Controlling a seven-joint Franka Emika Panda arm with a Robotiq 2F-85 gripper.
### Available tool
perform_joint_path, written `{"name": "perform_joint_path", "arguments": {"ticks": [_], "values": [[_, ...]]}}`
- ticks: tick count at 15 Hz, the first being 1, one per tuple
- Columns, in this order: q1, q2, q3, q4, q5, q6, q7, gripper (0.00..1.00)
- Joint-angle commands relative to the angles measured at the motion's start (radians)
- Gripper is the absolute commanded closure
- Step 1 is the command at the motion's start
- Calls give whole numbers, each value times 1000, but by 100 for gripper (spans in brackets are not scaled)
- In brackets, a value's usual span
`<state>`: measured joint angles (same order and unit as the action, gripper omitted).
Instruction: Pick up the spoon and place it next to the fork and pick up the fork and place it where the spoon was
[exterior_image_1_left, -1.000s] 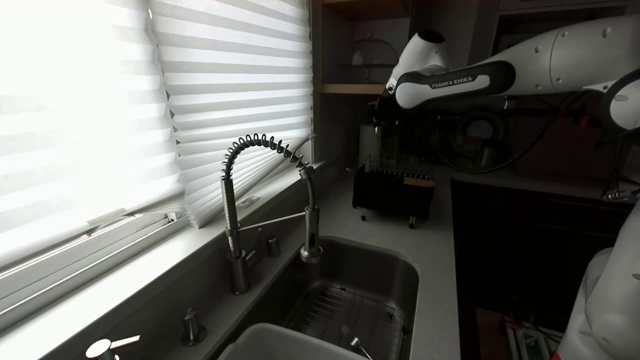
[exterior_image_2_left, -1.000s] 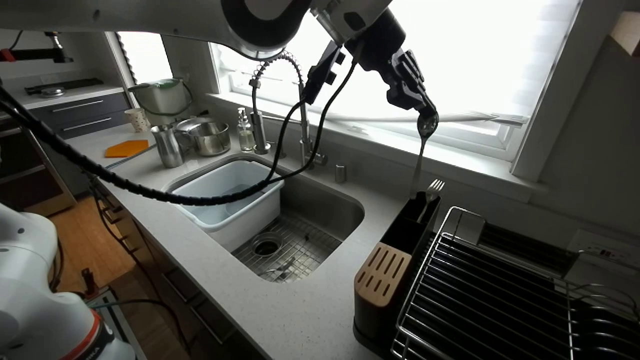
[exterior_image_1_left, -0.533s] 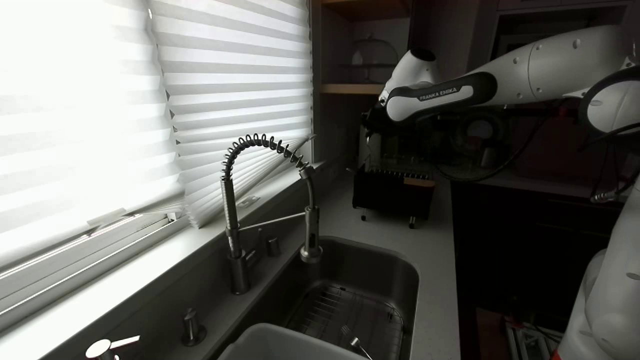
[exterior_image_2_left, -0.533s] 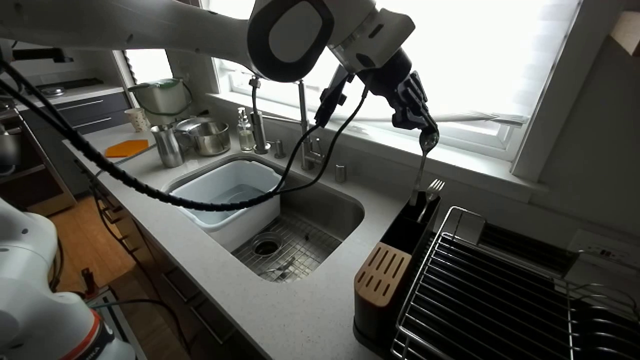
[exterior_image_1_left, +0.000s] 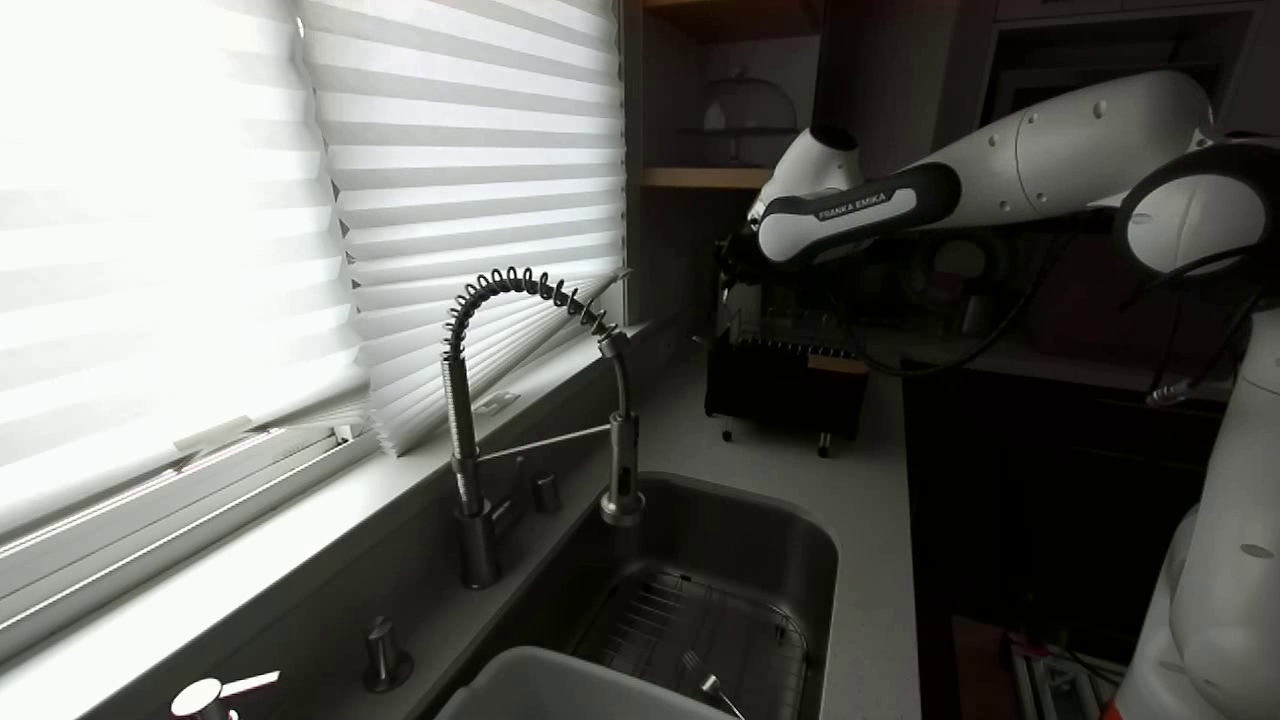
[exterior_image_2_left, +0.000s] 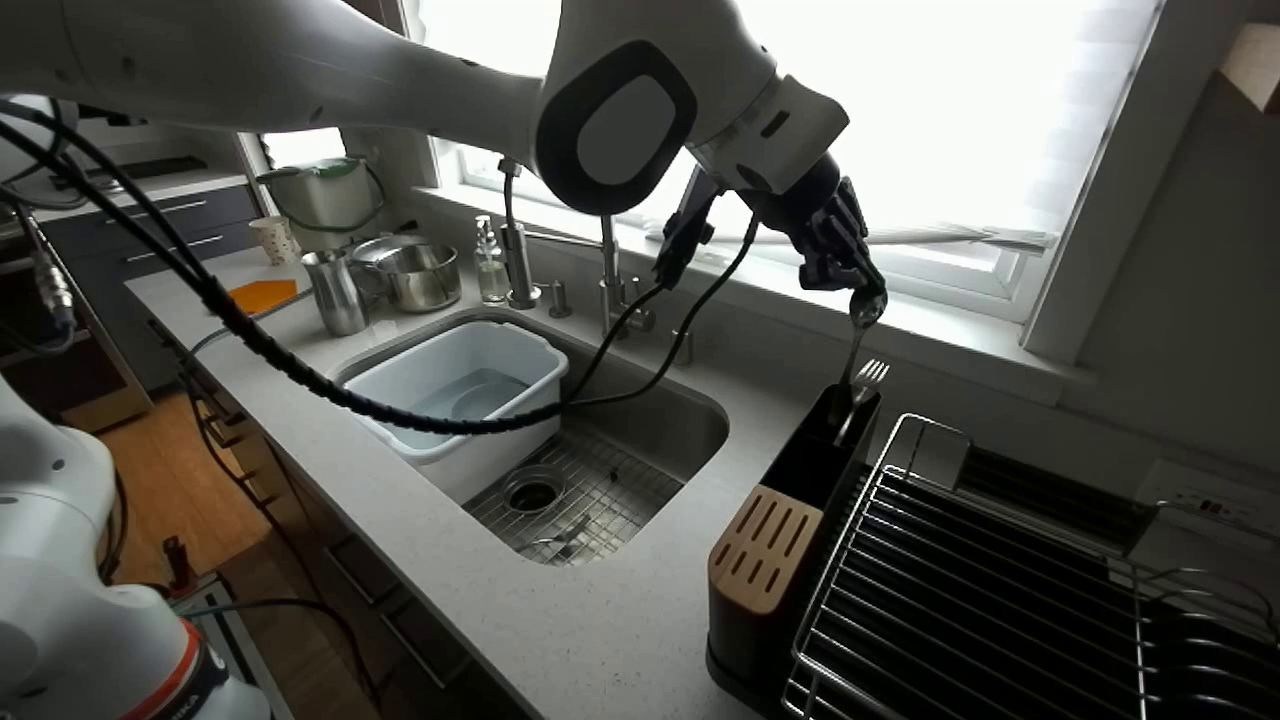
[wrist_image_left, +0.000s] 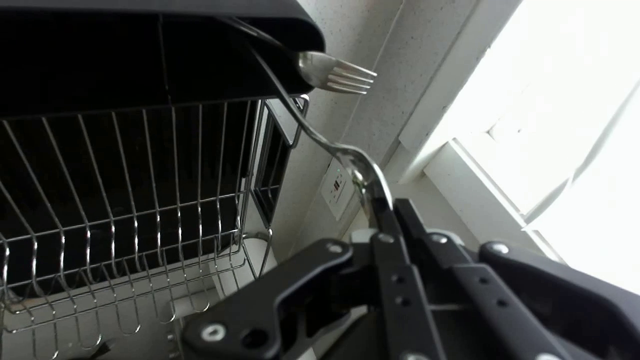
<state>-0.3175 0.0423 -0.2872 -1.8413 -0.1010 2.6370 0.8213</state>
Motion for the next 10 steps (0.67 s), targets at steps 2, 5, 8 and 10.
{"name": "perform_joint_path", "arguments": {"ticks": [2,5,8,10], "values": [[3,28,-25,4,2,-4,-4,99],[3,41,-35,10,13,-26,-11,69],[4,47,-41,12,16,-33,-19,49],[5,50,-42,15,18,-35,-24,33]]}}
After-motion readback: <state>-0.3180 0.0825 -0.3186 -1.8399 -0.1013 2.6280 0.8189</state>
